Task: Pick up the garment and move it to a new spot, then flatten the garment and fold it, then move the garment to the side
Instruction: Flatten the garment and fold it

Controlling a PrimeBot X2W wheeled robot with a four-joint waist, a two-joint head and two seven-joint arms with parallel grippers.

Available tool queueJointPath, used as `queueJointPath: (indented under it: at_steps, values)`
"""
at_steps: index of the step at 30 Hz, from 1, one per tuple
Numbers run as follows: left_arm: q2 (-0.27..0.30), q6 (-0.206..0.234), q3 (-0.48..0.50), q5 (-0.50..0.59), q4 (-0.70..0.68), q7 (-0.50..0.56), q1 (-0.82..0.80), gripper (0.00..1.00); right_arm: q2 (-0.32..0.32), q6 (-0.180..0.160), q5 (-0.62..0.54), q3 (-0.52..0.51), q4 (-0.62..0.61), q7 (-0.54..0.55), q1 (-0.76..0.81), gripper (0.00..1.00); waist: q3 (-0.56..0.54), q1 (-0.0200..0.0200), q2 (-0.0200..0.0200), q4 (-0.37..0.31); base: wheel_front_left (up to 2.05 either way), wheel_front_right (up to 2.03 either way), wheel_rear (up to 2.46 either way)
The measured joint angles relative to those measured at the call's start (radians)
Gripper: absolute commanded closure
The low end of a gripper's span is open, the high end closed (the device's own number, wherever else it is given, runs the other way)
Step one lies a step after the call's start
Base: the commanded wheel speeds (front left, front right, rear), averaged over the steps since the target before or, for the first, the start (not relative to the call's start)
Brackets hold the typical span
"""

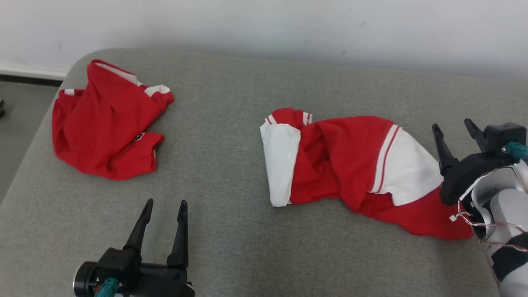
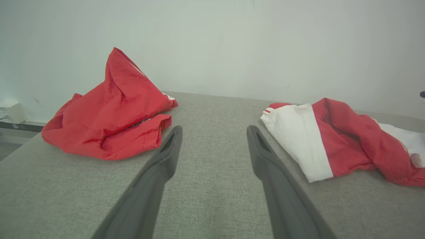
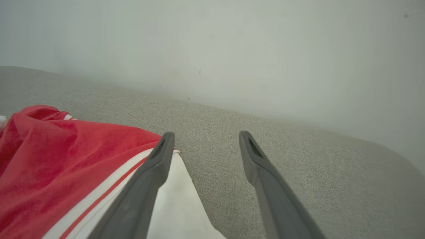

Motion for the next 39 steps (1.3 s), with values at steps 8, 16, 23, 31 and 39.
queueJointPath:
  at_steps: [8, 16, 23, 31, 39]
  values:
    - [-0.005, -0.001, -0.029, -0.015, 0.021, 0.000, -0.031, 0.00, -0.035, 0.000, 0.053, 0.117, 0.228, 0.067, -0.117, 0.00, 0.042, 0.0000, 0.0000, 0.068, 0.00, 0.00, 0.00]
    - [-0.007, -0.005, -0.032, -0.025, 0.032, 0.000, -0.046, 0.00, -0.041, 0.000, 0.130, 0.196, 0.403, 0.175, -0.190, 1.00, 0.071, 0.0000, 0.0000, 0.102, 0.00, 0.00, 0.00]
    - [-0.008, -0.007, -0.019, -0.028, 0.036, 0.000, -0.046, 0.00, -0.048, 0.000, 0.184, 0.229, 0.434, 0.120, -0.216, 1.00, 0.064, 0.0000, 0.0000, 0.090, 0.00, 0.00, 0.00]
    - [-0.008, -0.007, -0.001, -0.025, 0.037, 0.000, -0.036, 0.00, -0.111, 0.000, 0.206, 0.242, 0.438, -0.030, -0.275, 1.00, 0.025, -0.0002, 0.0000, 0.065, 0.00, 0.00, 0.00]
    - [-0.008, -0.007, 0.008, -0.022, 0.027, 0.000, -0.019, 0.00, -0.159, 0.000, 0.211, 0.228, 0.418, -0.145, -0.356, 1.00, -0.027, -0.0002, 0.0000, 0.044, 0.00, 0.00, 0.00]
